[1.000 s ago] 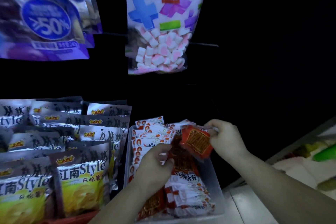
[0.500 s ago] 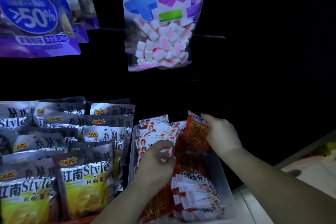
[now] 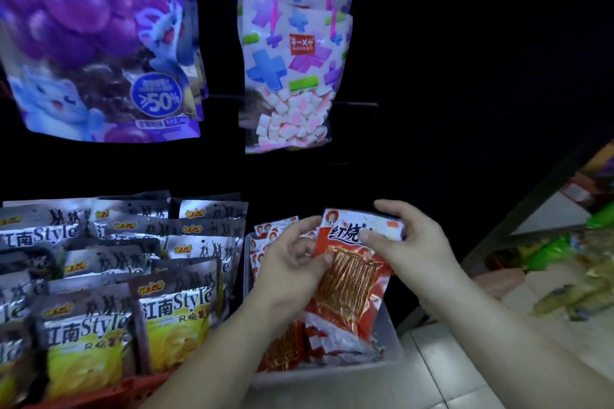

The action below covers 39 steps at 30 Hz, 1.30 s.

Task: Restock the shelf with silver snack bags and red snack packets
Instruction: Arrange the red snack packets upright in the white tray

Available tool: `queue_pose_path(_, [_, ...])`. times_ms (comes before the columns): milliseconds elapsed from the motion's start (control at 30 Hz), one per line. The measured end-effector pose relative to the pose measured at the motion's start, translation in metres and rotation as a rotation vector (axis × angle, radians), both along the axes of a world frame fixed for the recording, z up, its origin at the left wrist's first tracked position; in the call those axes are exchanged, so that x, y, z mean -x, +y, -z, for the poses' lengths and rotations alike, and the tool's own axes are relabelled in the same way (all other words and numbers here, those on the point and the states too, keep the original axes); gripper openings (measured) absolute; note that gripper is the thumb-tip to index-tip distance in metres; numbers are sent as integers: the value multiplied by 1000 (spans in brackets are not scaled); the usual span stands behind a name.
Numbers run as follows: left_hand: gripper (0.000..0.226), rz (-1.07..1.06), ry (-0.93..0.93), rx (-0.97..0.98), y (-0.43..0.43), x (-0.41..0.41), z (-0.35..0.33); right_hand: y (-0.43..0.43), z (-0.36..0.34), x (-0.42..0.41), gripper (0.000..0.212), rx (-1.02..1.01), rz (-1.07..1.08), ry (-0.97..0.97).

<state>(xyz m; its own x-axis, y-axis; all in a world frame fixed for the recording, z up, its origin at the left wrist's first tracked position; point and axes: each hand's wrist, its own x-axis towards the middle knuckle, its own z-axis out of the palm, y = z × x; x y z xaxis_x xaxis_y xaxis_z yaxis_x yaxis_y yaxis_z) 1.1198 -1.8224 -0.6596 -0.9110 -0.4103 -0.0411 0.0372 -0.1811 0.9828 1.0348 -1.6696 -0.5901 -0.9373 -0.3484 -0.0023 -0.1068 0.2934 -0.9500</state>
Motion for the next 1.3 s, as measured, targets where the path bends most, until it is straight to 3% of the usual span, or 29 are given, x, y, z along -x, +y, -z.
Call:
queue_pose_path(100, [37,0,8,-66,5,-15,-18,1,-4,-30,41,124,23,-182])
queue_pose_path(267, [13,-26,-28,-52,13,-34,-32,0,-1,-54,43,103,-93,-155])
queue_pose_path(400, [27,-137,-48,-66,16,-43,-32,-3,6,-59,79,97,-170,-42])
queue_pose_path(467, [24,-142,-47,-117,17,-42,-33,-4,7,-57,86,75,-191,0])
queue_pose_path(533, [24,-151,-34,-110,14,-43,-35,-4,9,-52,86,84,-132,33])
queue_pose_path(633, [70,-69,-55,-5,14,-48,-28,0,14,-41,68,96,-7,56])
queue_pose_path(733, [53,59,-60,42,23,-49,-29,8,16,-32,40,163,16,-32])
queue_pose_path(900, [38,-105,-35,-14,25,-47,-23,21,17,-32,77,78,-302,-202])
queue_pose_path(1033, [43,-47,-14,-31,25,-45,-15,21,16,-29,69,72,-231,-114])
queue_pose_path(1133, [52,5,-48,99,22,-43,-13,20,19,-27,62,10,-180,-95])
queue_pose_path(1233, [58,-121,-82,535,16,-41,-8,21,21,-31,66,-27,-231,-88])
queue_pose_path(1300, [53,-198,-13,677,17,-39,-10,21,20,-33,74,-39,-289,-94])
